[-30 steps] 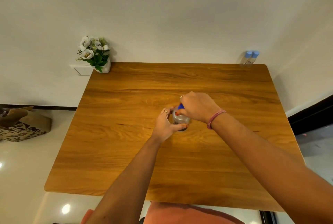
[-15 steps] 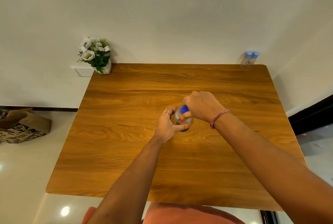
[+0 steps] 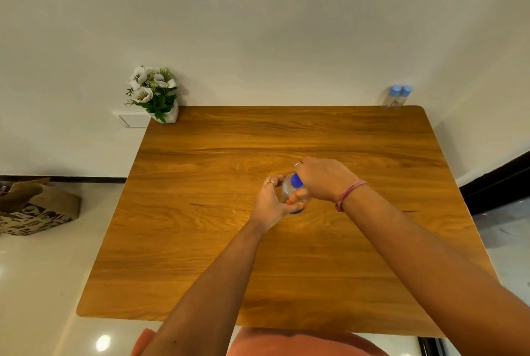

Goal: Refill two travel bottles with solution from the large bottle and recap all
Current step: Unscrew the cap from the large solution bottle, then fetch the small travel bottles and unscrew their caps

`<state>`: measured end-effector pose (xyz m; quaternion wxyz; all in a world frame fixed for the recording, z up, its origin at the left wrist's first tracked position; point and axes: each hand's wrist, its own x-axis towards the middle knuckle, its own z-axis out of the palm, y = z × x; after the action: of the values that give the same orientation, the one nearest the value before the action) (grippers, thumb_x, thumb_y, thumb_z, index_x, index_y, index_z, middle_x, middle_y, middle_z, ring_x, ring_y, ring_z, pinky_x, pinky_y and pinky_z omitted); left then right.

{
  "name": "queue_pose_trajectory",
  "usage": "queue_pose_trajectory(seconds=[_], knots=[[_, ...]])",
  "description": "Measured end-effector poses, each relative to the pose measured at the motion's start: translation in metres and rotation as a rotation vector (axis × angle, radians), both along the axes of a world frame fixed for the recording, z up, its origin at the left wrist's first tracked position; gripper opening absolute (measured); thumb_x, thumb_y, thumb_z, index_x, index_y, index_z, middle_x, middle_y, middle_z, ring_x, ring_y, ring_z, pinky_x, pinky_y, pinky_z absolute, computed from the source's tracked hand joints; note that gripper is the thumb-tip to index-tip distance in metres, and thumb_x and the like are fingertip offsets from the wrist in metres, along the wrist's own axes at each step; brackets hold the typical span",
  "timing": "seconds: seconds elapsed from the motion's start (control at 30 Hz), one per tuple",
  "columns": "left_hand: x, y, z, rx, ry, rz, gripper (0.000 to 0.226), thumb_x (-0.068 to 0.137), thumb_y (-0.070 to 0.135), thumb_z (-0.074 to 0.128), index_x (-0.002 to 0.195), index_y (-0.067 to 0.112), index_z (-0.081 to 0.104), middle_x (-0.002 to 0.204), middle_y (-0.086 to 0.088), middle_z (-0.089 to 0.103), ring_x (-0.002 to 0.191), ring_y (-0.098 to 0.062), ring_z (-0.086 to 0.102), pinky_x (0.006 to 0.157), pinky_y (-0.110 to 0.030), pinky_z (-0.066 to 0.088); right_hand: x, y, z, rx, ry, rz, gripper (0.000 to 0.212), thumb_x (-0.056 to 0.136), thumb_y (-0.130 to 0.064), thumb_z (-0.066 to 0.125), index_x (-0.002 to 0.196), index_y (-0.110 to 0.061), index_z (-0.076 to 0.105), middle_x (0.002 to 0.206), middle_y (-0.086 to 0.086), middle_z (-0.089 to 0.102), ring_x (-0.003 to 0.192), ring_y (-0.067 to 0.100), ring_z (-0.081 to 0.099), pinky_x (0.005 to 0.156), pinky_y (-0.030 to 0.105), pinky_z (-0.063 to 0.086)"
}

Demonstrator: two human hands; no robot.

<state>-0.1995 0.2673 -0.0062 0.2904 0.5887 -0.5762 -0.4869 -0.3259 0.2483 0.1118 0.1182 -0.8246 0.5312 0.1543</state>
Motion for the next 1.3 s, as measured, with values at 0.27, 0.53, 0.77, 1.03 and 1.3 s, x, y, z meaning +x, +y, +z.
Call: queue_pose_trajectory(seconds=[0.27, 0.53, 0.77, 1.03, 1.3], knots=[[0.000, -0.001, 0.006, -0.021, -0.042, -0.021, 0.073, 0.060, 0.022, 0.088, 0.122, 0.014, 0.051, 0.115, 0.005, 0.049, 0.105, -0.007, 0.049, 0.084, -0.018, 0.040, -0.002, -0.006, -0.011, -0.040, -0.179, -0.120, 0.025, 0.088, -0.035, 0.059, 0.097, -0.012, 0.060, 0.090, 0.002, 0.058, 0.079, 0.016, 0.056, 0.067, 0.026, 0.046], [0.011, -0.006, 0.005, 0.061, -0.084, -0.184, 0.105, 0.060, 0.017, 0.088, 0.143, 0.010, 0.025, 0.134, 0.002, 0.039, 0.125, -0.009, 0.037, 0.099, -0.016, 0.031, -0.065, 0.019, -0.045, 0.213, -0.987, -0.760, 0.034, 0.071, -0.013, 0.080, 0.098, -0.017, 0.059, 0.096, -0.001, 0.065, 0.088, 0.012, 0.062, 0.072, 0.017, 0.048], [0.050, -0.017, -0.001, 0.124, -0.354, -0.190, 0.075, 0.081, 0.012, 0.070, 0.144, 0.012, 0.031, 0.146, -0.006, 0.039, 0.131, -0.019, 0.041, 0.104, -0.029, 0.038, -0.056, 0.041, -0.126, 0.160, -0.873, -0.849, 0.045, 0.076, -0.003, 0.072, 0.117, -0.010, 0.053, 0.116, 0.002, 0.059, 0.099, 0.011, 0.057, 0.080, 0.018, 0.047], [0.046, -0.043, 0.026, -0.042, -0.238, 0.072, 0.037, 0.088, 0.009, 0.059, 0.125, 0.013, 0.056, 0.127, -0.005, 0.057, 0.116, -0.018, 0.055, 0.092, -0.024, 0.040, -0.052, 0.042, -0.163, 0.083, -0.771, -0.848, 0.053, 0.076, -0.009, 0.073, 0.124, -0.020, 0.053, 0.122, -0.004, 0.059, 0.117, 0.013, 0.052, 0.102, 0.034, 0.042], [0.011, -0.077, 0.059, -0.121, -0.078, 0.134, 0.031, 0.090, 0.011, 0.059, 0.120, 0.016, 0.059, 0.120, -0.002, 0.062, 0.108, -0.013, 0.058, 0.087, -0.024, 0.044, -0.106, 0.012, -0.149, 0.239, -0.741, -0.725, 0.066, 0.078, 0.005, 0.064, 0.136, -0.014, 0.041, 0.133, 0.002, 0.047, 0.102, 0.012, 0.056, 0.083, 0.020, 0.048]])
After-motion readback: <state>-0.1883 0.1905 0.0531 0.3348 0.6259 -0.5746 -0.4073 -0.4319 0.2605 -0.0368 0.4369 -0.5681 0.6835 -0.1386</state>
